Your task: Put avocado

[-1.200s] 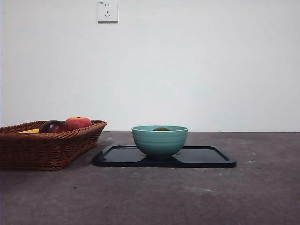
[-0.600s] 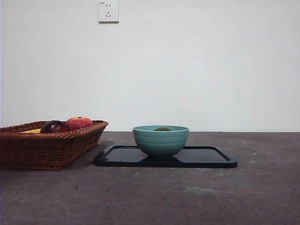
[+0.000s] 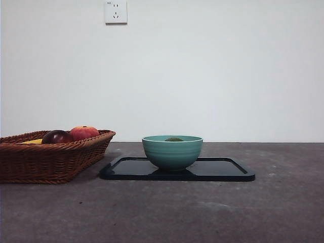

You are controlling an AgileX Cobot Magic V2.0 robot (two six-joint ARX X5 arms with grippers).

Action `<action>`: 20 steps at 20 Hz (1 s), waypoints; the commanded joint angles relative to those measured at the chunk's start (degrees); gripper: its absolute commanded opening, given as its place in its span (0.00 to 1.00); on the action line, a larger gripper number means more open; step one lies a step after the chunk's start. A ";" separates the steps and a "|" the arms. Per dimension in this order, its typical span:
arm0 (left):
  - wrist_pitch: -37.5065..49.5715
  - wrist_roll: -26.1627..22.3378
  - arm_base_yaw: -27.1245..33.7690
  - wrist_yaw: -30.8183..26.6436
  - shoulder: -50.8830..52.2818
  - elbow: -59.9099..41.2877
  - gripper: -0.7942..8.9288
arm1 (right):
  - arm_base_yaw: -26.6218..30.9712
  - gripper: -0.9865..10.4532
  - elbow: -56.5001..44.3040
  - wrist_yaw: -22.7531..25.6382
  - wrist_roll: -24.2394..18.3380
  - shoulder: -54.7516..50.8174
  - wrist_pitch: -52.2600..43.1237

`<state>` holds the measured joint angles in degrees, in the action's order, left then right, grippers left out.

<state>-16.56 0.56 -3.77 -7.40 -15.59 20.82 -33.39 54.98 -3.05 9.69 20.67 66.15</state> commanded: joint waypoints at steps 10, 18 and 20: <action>8.79 7.08 0.37 3.96 12.11 -19.56 0.10 | -0.39 0.10 0.52 0.04 0.37 0.11 -0.50; 5.88 4.46 0.55 5.99 15.41 -20.17 0.10 | -0.39 0.10 0.52 0.04 0.37 0.11 -0.50; 5.88 4.44 0.55 5.99 15.41 -20.17 0.10 | -0.39 0.10 0.52 0.04 0.37 0.11 -0.50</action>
<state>-10.48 5.45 -3.27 -1.52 -0.23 1.87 -33.39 54.98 -3.05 9.69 20.67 66.15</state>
